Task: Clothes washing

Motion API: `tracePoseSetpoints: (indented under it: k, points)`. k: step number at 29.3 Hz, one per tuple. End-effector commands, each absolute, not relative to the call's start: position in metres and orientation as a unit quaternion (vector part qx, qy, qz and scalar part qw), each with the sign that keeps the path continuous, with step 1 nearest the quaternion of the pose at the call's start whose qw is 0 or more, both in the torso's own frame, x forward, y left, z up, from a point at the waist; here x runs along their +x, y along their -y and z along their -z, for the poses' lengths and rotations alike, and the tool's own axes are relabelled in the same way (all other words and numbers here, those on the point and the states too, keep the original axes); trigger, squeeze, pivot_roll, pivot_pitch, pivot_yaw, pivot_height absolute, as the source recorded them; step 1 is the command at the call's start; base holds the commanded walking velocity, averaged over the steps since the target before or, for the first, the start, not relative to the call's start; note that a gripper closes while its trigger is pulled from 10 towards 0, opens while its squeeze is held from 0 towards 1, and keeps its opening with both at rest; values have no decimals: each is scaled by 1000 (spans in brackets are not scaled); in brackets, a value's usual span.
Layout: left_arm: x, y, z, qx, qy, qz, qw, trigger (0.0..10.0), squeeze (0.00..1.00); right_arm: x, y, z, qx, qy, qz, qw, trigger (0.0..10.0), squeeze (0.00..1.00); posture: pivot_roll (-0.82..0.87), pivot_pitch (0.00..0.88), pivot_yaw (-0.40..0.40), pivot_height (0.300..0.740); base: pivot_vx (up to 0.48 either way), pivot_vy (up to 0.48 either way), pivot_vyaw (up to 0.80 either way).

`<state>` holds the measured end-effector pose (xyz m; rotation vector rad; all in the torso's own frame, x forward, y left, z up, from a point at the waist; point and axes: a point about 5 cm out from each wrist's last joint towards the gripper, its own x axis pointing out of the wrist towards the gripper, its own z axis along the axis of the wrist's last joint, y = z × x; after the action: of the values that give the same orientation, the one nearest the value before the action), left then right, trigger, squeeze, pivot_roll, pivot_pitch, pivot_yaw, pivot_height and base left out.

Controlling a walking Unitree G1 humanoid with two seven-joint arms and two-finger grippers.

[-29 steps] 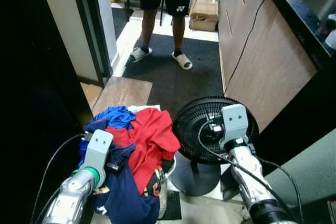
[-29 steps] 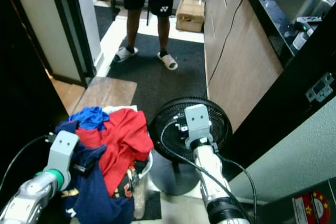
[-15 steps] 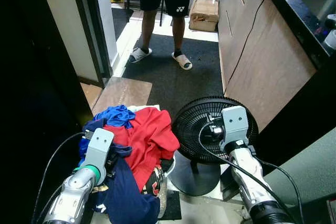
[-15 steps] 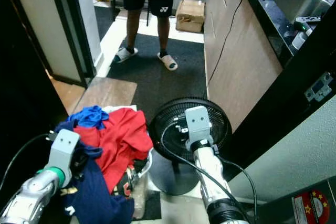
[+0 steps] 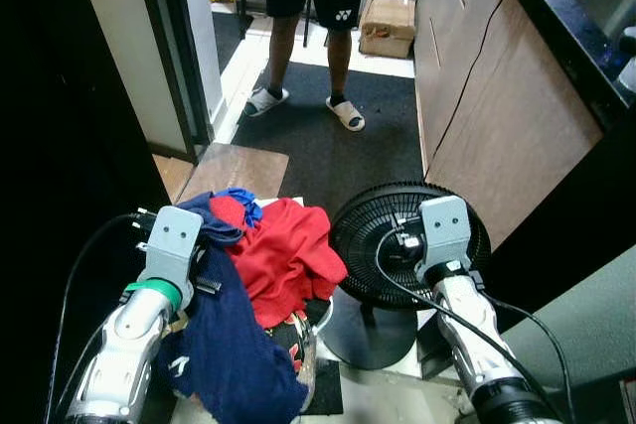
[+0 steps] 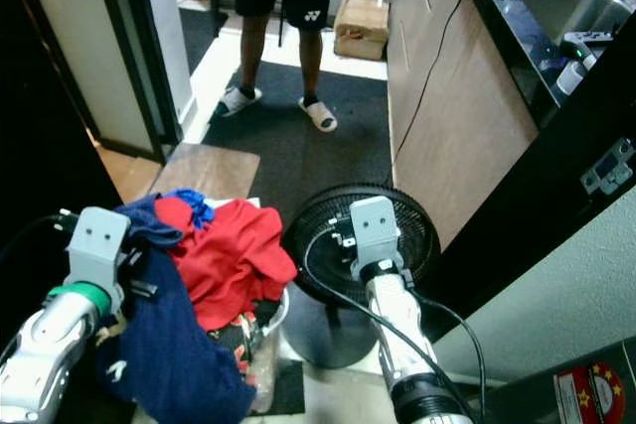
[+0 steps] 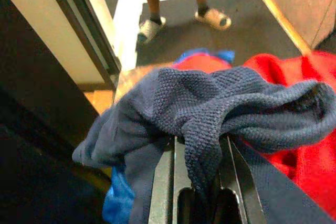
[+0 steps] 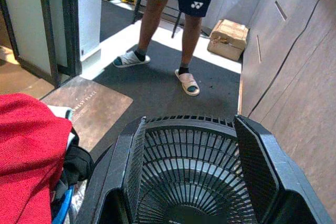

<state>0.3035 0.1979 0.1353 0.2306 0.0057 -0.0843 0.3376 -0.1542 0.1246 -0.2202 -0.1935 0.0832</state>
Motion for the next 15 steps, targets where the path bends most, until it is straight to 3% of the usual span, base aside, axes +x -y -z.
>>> tracePoseSetpoints:
  k: [1,6,15]
  points:
    - [306,-196,-166,102,52,35,993,10000,0,338,156,-126,-102,95,-37,989,10000,0,45,129,-6,740,0,0,0]
    - [316,-175,-244,55,168,49,983,10000,0,343,152,-139,-99,117,-41,987,10000,0,49,116,-15,740,0,0,0]
    - [312,-158,-315,-7,272,86,958,10000,0,346,153,-152,-97,137,-41,985,10000,0,38,102,-17,740,0,0,0]
